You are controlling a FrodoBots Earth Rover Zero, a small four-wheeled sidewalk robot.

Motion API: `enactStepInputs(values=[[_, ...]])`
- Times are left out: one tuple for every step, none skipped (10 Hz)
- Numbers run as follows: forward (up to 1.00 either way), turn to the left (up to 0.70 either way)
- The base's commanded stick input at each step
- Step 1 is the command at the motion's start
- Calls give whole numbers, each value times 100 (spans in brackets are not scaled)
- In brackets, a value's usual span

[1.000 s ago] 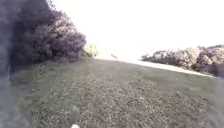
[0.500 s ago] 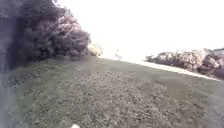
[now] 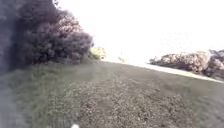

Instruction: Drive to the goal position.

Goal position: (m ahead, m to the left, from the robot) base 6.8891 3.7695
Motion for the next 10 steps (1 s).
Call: enactStepInputs(values=[[85, 0], [85, 0], [85, 0], [85, 0], [85, 0], [85, -10], [85, -23], [85, -30], [85, -34], [85, -34]])
